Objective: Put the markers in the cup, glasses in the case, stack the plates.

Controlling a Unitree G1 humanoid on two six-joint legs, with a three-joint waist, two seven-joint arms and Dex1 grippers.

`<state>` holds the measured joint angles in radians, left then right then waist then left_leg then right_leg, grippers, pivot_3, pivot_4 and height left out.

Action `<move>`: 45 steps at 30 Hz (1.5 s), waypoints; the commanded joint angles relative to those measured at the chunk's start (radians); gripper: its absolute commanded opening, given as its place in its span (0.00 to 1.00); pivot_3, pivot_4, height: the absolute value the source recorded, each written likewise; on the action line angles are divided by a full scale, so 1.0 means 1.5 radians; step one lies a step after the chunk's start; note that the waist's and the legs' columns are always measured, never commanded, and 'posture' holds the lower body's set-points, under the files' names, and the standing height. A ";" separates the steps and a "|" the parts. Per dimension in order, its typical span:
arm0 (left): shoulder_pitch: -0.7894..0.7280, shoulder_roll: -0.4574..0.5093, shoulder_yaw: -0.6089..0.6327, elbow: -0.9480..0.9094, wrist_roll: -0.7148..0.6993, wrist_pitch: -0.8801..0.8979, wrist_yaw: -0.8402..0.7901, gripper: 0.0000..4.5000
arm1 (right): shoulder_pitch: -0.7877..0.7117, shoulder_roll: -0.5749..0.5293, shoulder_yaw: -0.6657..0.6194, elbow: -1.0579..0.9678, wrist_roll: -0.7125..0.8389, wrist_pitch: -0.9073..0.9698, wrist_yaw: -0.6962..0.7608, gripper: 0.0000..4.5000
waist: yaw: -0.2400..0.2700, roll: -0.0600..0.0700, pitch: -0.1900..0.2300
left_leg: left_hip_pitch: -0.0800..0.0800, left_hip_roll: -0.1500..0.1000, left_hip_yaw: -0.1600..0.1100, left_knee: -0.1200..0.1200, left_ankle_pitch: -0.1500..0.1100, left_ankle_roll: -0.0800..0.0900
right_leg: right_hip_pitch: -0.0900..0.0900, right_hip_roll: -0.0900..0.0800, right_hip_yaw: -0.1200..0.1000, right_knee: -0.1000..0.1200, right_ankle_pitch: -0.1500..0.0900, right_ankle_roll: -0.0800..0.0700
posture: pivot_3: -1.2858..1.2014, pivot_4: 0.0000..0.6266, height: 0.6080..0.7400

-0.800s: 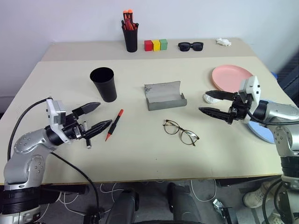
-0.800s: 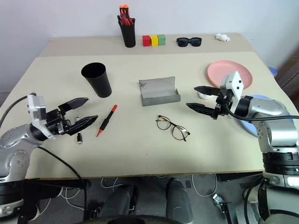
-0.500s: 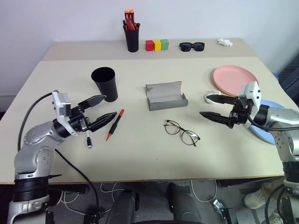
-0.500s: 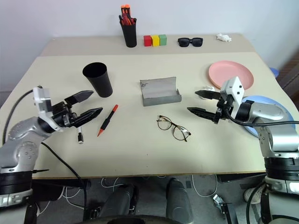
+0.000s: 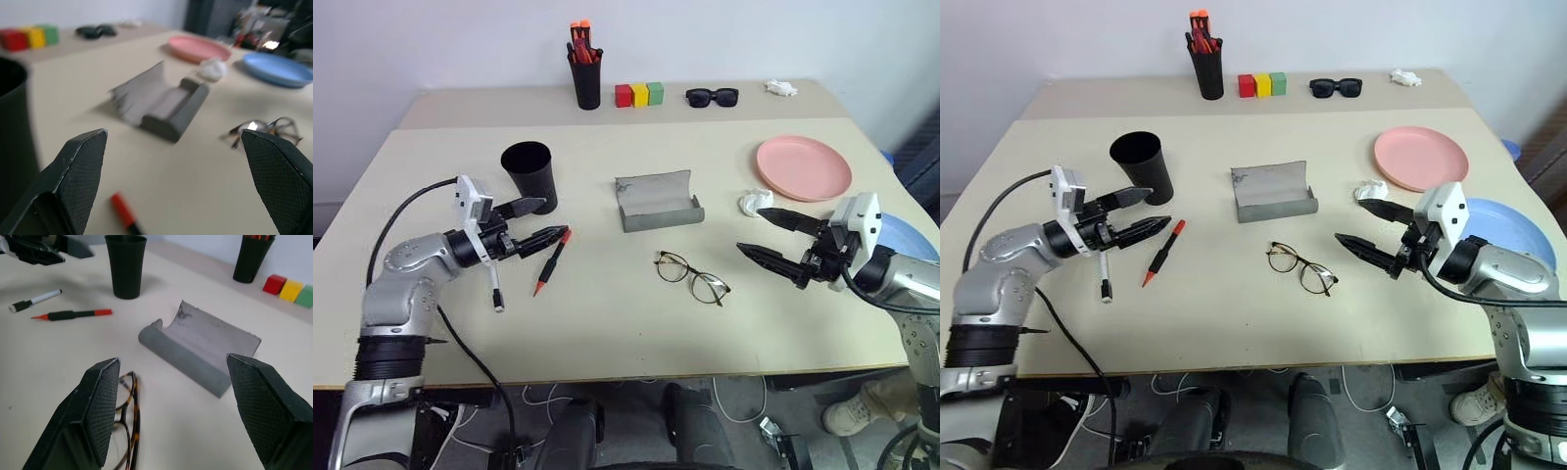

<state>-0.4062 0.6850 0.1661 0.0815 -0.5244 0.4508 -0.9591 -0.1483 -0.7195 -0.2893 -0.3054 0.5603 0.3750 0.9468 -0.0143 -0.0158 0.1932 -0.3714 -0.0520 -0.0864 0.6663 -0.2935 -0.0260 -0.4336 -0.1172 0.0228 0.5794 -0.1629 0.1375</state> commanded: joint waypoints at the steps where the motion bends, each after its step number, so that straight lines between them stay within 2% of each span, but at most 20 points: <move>1: -0.026 0.048 0.066 0.033 -0.040 0.109 0.030 1.00 | -0.010 0.041 0.045 -0.055 -0.001 -0.013 -0.036 0.78 | -0.002 0.000 0.000 | 0.000 0.000 0.000 0.000 0.000 0.000 | 0.000 0.000 0.000 0.000 0.000 0.000 | 0.52 0.24 1.00; 3: -0.054 0.061 0.109 0.063 -0.107 0.211 0.034 1.00 | -0.008 0.056 0.064 -0.066 -0.003 -0.016 -0.041 0.78 | -0.001 0.000 0.000 | 0.000 0.000 0.000 0.000 0.000 0.000 | -0.001 0.000 0.000 0.000 0.000 0.000 | 0.52 0.24 1.00; 5: -0.072 0.071 0.135 0.074 -0.094 0.265 0.116 1.00 | -0.015 0.071 0.087 -0.077 0.002 -0.010 -0.048 0.78 | 0.002 0.000 0.000 | -0.001 0.000 0.000 0.000 0.000 0.000 | -0.001 0.000 0.000 0.001 0.000 0.000 | 0.52 0.24 1.00; 7: -0.055 0.057 0.163 0.021 -0.074 0.330 0.234 1.00 | -0.026 0.088 0.105 -0.073 0.006 -0.017 -0.049 0.78 | 0.001 0.000 0.000 | 0.000 0.000 -0.001 0.000 0.000 0.000 | 0.000 0.000 0.000 0.000 0.000 0.000 | 0.52 0.24 1.00; 11: -0.005 0.033 0.213 -0.137 -0.094 0.521 0.376 1.00 | -0.037 0.105 0.133 -0.065 -0.008 -0.036 -0.048 0.78 | 0.000 0.000 0.000 | 0.000 0.000 -0.001 0.000 0.000 0.000 | -0.001 0.000 0.000 0.000 0.000 0.000 | 0.52 0.24 1.00; 13: -0.013 -0.006 0.266 -0.186 -0.081 0.634 0.453 1.00 | -0.044 0.116 0.143 -0.061 -0.017 -0.046 -0.056 0.78 | 0.000 0.000 0.000 | 0.000 0.000 -0.001 0.000 0.000 0.000 | -0.001 0.000 0.000 0.001 0.000 0.000 | 0.52 0.24 1.00; 15: -0.021 -0.030 0.301 -0.231 -0.069 0.731 0.488 1.00 | -0.050 0.130 0.153 -0.063 -0.020 -0.050 -0.066 0.78 | 0.000 0.000 0.000 | 0.000 0.000 -0.001 0.000 0.000 -0.001 | -0.001 0.000 0.000 0.001 0.000 0.000 | 0.52 0.24 1.00; 17: -0.006 -0.034 0.301 -0.284 -0.074 0.770 0.515 1.00 | -0.056 0.145 0.162 -0.061 -0.021 -0.057 -0.072 0.78 | 0.000 0.000 0.000 | 0.000 0.000 -0.001 0.000 0.001 -0.001 | -0.001 0.000 0.000 0.002 0.000 0.000 | 0.52 0.24 1.00; 23: -0.006 0.001 0.271 -0.323 -0.115 0.776 0.550 1.00 | -0.057 0.166 0.186 -0.051 -0.036 -0.070 -0.077 0.78 | 0.001 0.000 0.000 | 0.000 -0.001 -0.002 0.000 0.001 -0.002 | -0.001 0.000 0.000 0.002 0.000 0.000 | 0.52 0.24 1.00; 31: 0.039 -0.004 0.267 -0.316 -0.301 0.776 0.695 1.00 | -0.056 0.156 0.177 -0.053 -0.025 -0.065 -0.073 0.78 | 0.000 0.000 0.000 | 0.000 -0.001 -0.002 -0.001 0.001 -0.002 | -0.001 0.000 0.000 0.002 0.000 0.000 | 0.52 0.24 1.00; 35: 0.063 0.040 0.265 -0.262 -0.435 0.776 0.778 1.00 | -0.059 0.157 0.178 -0.052 -0.022 -0.062 -0.073 0.78 | 0.000 0.000 0.000 | 0.000 -0.001 -0.002 -0.001 0.001 -0.002 | -0.002 0.000 0.000 0.002 0.000 0.000 | 0.52 0.24 1.00; 40: 0.051 0.059 0.252 -0.161 -0.631 0.776 0.941 1.00 | -0.057 0.159 0.184 -0.049 -0.024 -0.063 -0.076 0.78 | 0.003 0.000 0.000 | 0.000 -0.001 -0.002 -0.001 0.001 -0.002 | -0.001 -0.001 0.000 0.002 0.000 0.000 | 0.52 0.24 1.00; 41: 0.043 0.065 0.229 -0.141 -0.675 0.766 0.973 1.00 | -0.056 0.160 0.186 -0.051 -0.024 -0.062 -0.076 0.78 | 0.003 0.000 0.000 | 0.000 -0.001 -0.002 -0.001 0.001 -0.002 | -0.001 -0.001 0.000 0.002 0.000 0.000 | 0.52 0.24 1.00; 43: 0.038 0.109 0.138 -0.096 -0.830 0.689 1.063 1.00 | -0.055 0.162 0.191 -0.053 -0.027 -0.062 -0.077 0.78 | 0.003 -0.001 0.000 | 0.000 -0.001 -0.002 -0.001 0.001 -0.003 | -0.001 -0.001 0.000 0.002 0.000 0.000 | 0.52 0.24 1.00; 45: 0.023 0.154 0.062 -0.074 -0.926 0.633 1.122 1.00 | -0.057 0.162 0.191 -0.051 -0.027 -0.061 -0.079 0.78 | 0.002 -0.001 0.000 | 0.000 -0.001 -0.003 -0.001 0.001 -0.003 | -0.002 -0.001 0.000 0.003 0.000 0.000 | 0.52 0.24 1.00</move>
<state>-0.3421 0.8706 0.3204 -0.0393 -1.7732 1.4753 0.6494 -0.2240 -0.4805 0.0015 -0.3650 0.5146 0.2903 0.8304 -0.0106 -0.0167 0.1929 -0.3714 -0.0534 -0.0900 0.6651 -0.2916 -0.0304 -0.4363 -0.1185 0.0232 0.5833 -0.1629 0.1372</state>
